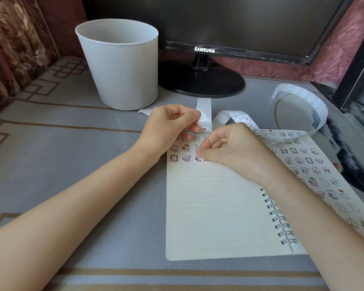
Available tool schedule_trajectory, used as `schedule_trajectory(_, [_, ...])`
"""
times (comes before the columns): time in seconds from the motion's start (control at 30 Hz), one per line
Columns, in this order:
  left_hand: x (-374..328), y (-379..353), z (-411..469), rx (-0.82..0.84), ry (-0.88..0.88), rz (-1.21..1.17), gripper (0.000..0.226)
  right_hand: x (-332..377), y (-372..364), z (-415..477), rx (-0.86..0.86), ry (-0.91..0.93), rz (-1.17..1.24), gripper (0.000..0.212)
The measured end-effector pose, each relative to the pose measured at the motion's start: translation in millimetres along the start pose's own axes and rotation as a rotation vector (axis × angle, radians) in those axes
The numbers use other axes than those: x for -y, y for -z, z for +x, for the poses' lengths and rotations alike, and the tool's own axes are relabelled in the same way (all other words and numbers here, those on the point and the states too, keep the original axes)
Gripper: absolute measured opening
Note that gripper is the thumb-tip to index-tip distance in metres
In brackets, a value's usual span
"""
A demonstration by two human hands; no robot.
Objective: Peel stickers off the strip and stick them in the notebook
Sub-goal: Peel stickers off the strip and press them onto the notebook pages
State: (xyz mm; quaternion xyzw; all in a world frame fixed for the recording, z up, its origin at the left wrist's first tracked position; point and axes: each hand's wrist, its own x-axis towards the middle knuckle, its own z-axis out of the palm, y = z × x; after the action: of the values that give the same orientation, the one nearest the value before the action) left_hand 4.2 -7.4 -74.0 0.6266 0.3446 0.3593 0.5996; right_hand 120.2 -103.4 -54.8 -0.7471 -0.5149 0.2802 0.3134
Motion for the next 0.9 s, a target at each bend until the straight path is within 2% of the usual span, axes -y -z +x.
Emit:
schedule_trajectory(0.43, [0, 0, 0, 0.003, -0.012, 0.018, 0.012, -3, -3, 1, -0.028, 0.028, -0.09, 0.009])
schedule_trajectory(0.73, [1, 0, 1, 0.004, -0.012, 0.014, 0.012, -9, 4, 8, 0.014, 0.021, -0.046, 0.017])
schedule_trajectory(0.9, [0, 1, 1, -0.009, 0.009, -0.021, 0.012, -10, 7, 9, 0.01, 0.007, 0.005, 0.014])
